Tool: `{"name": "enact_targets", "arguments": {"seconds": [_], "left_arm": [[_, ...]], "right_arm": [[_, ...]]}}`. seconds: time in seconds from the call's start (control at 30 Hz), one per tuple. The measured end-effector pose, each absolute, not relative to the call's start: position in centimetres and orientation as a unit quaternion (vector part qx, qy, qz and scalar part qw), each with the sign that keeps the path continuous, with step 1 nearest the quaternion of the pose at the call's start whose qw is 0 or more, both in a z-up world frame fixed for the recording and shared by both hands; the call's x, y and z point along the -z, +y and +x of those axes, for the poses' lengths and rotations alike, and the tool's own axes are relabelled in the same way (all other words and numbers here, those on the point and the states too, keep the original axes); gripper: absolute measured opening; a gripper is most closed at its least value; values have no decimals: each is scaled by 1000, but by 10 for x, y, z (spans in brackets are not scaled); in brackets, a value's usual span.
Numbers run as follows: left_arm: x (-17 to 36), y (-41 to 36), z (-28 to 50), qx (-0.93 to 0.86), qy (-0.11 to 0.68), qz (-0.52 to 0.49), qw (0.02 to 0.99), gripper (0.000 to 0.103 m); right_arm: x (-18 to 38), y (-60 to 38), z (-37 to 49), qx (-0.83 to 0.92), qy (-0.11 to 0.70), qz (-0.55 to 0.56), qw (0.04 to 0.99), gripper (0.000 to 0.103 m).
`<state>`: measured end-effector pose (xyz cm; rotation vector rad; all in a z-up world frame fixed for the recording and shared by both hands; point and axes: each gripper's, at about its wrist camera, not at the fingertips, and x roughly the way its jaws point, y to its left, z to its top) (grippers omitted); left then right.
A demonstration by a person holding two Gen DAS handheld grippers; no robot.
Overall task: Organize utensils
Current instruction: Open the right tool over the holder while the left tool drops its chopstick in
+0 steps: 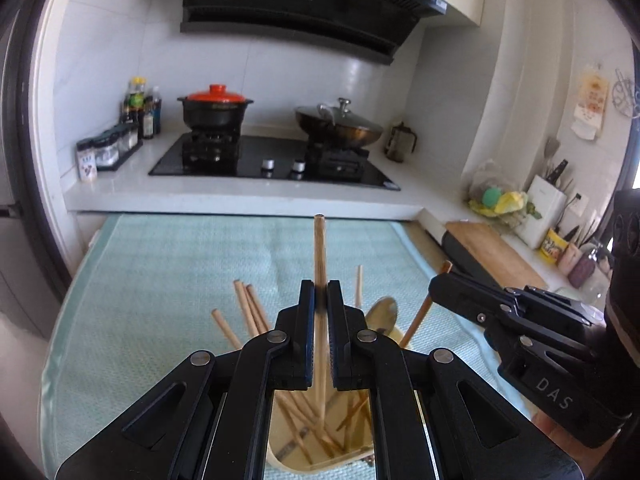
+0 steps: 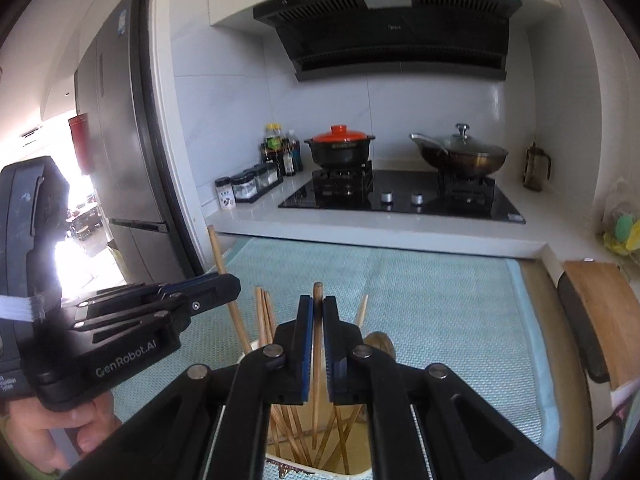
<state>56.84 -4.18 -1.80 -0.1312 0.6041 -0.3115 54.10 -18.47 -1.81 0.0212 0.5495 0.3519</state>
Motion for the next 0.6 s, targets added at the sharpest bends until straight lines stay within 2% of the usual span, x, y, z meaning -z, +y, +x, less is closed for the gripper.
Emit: {"name": "enact_targets", "arguments": {"seconds": [0.03, 0.1, 0.13, 0.17, 0.2, 0.27, 0.3, 0.37, 0.43, 0.53, 0.6], "left_arm": [[24, -40, 573, 149, 306, -67, 938, 5], [31, -34, 576, 142, 320, -76, 934, 15], [31, -30, 575, 139, 321, -80, 933, 35], [28, -25, 570, 134, 316, -80, 936, 57], [24, -21, 563, 127, 306, -76, 940, 65], [11, -15, 545, 121, 285, -61, 949, 78], [5, -14, 535, 119, 278, -52, 952, 81], [-6, -13, 512, 107, 262, -29, 959, 97], [-14, -17, 480, 86, 237, 1, 968, 101], [-18, -26, 432, 59, 208, 46, 975, 103], [-16, -30, 402, 44, 201, 58, 977, 103]], "right_arm": [[25, -185, 549, -175, 278, 18, 944, 6], [35, -187, 560, -182, 290, 37, 939, 6], [37, -189, 564, -179, 292, 44, 939, 8], [37, -191, 565, -176, 291, 48, 939, 14], [34, -194, 565, -173, 287, 54, 941, 20], [24, -201, 557, -164, 273, 63, 946, 51], [17, -203, 550, -158, 261, 65, 950, 55], [4, -205, 531, -152, 243, 57, 956, 57], [-8, -205, 507, -147, 232, 43, 961, 59], [-20, -203, 461, -133, 213, 26, 968, 82], [-25, -200, 424, -124, 192, 12, 973, 84]]}}
